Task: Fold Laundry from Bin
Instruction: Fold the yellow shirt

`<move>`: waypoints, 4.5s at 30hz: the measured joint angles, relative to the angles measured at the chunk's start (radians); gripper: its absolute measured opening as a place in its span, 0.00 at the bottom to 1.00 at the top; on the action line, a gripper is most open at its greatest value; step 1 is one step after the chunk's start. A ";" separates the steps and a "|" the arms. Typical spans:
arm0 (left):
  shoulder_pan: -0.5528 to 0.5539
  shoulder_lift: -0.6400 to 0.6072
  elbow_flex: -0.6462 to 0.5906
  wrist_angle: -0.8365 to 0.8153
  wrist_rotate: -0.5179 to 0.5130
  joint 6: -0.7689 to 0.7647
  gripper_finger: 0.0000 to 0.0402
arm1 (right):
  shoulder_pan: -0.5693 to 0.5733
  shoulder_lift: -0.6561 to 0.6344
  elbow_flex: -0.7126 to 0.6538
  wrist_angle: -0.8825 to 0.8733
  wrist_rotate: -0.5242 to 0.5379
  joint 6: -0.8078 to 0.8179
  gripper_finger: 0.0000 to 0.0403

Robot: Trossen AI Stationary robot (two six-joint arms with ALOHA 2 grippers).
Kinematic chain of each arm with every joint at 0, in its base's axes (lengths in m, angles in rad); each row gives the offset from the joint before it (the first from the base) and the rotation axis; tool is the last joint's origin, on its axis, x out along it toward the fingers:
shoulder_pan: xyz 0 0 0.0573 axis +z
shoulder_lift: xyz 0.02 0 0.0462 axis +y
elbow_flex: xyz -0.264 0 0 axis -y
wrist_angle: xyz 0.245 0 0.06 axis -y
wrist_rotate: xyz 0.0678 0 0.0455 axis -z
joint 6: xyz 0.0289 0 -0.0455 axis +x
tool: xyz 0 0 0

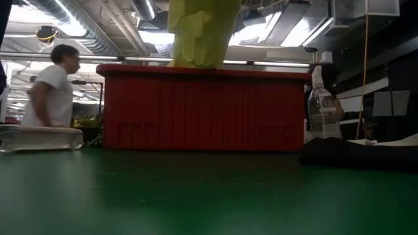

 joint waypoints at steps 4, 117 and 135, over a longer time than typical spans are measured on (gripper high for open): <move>0.000 0.000 0.000 0.000 -0.064 0.038 0.03 | 0.000 -0.009 0.000 0.102 0.001 -0.101 0.02; -0.264 -0.039 -1.011 0.382 -0.817 0.148 0.03 | 0.000 -0.279 0.000 0.258 0.178 -0.278 0.01; -0.445 -0.152 -0.332 0.122 -0.901 0.287 0.00 | 0.000 -0.433 0.000 0.182 -0.135 0.036 0.01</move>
